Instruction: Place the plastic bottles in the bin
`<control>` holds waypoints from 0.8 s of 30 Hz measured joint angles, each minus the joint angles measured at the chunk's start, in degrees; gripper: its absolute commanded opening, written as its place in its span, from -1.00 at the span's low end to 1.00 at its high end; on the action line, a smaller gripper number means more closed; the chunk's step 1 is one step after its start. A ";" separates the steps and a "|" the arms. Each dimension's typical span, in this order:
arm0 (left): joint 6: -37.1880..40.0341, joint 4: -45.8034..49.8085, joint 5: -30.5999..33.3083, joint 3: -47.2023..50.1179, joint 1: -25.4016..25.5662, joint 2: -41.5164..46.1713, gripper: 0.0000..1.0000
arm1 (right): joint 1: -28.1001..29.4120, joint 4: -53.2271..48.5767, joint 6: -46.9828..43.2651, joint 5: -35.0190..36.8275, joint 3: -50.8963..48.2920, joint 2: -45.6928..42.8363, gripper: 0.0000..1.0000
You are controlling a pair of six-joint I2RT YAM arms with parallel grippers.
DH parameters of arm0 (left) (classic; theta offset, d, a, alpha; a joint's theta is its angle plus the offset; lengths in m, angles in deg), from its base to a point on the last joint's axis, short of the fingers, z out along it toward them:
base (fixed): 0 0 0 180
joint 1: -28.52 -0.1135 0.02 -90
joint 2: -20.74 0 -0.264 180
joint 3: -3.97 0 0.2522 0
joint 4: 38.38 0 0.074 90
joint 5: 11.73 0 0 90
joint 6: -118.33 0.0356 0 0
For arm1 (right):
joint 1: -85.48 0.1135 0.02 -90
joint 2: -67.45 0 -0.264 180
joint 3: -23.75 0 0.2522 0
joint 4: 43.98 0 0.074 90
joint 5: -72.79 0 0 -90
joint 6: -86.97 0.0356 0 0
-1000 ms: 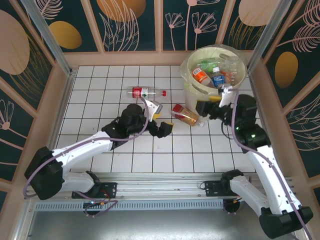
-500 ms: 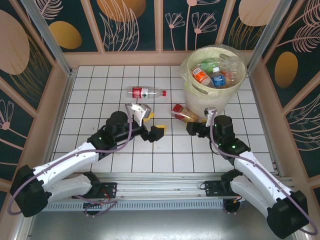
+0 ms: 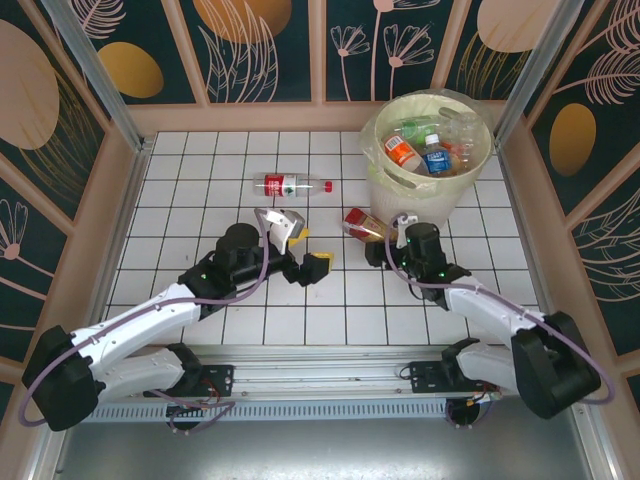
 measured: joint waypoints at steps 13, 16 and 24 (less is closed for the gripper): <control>0.00 0.02 0.02 0.98 0.00 0.35 0.97 | 0.17 -0.02 -6.32 4.55 8.17 12.04 0.78; 0.00 -0.02 0.02 1.07 0.00 0.37 0.97 | 0.37 -0.02 -7.17 4.85 9.51 14.53 0.78; -0.02 0.00 0.02 2.03 0.00 0.92 0.97 | 1.75 -0.79 -7.39 5.77 13.22 19.54 0.72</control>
